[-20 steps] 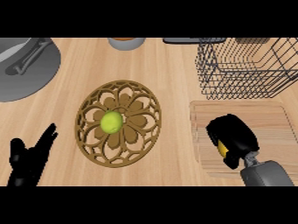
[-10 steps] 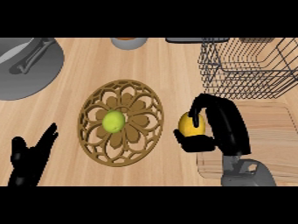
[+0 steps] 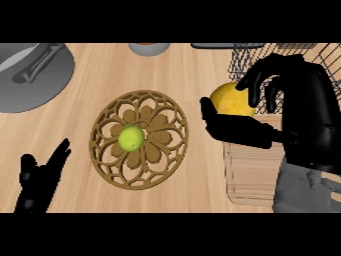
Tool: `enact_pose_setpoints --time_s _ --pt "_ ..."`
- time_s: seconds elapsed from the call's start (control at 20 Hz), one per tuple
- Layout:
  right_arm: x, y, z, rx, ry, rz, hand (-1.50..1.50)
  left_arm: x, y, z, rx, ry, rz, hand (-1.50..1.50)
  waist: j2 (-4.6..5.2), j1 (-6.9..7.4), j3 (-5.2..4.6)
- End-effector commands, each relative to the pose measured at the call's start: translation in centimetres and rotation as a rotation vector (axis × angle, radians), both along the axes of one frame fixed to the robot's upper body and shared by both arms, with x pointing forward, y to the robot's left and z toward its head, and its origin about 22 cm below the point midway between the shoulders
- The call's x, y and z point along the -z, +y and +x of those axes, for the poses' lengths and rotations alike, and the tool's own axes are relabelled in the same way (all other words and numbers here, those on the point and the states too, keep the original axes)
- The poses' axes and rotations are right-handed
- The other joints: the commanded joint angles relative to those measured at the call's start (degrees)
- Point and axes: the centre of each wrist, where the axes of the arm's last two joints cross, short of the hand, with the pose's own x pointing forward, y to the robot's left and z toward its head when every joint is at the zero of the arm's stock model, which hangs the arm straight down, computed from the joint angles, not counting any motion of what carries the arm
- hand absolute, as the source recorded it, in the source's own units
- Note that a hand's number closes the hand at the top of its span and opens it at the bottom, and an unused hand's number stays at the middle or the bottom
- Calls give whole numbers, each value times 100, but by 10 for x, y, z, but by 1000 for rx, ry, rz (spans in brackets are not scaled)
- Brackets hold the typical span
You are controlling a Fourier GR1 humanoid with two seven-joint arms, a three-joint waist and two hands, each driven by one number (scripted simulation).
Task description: Pick the lemon from the cutting board and place it in the basket
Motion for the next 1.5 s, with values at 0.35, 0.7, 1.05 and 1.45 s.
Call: enact_pose_setpoints --time_s 0.35,0.7,1.05,1.45 --pt "-106 -44 43 151 6 44 150 6 1 16 -2 52 -23 0 69 22 -47" --pt "-73 -81 80 174 49 -31 150 17 -21 -9 1 70 -34 0 70 56 -43" --pt "-43 -101 135 188 61 27 150 10 2 -8 28 87 -40 0 105 149 -42" --pt "18 -145 154 183 75 213 150 21 -7 11 5 69 -8 0 124 88 -42"
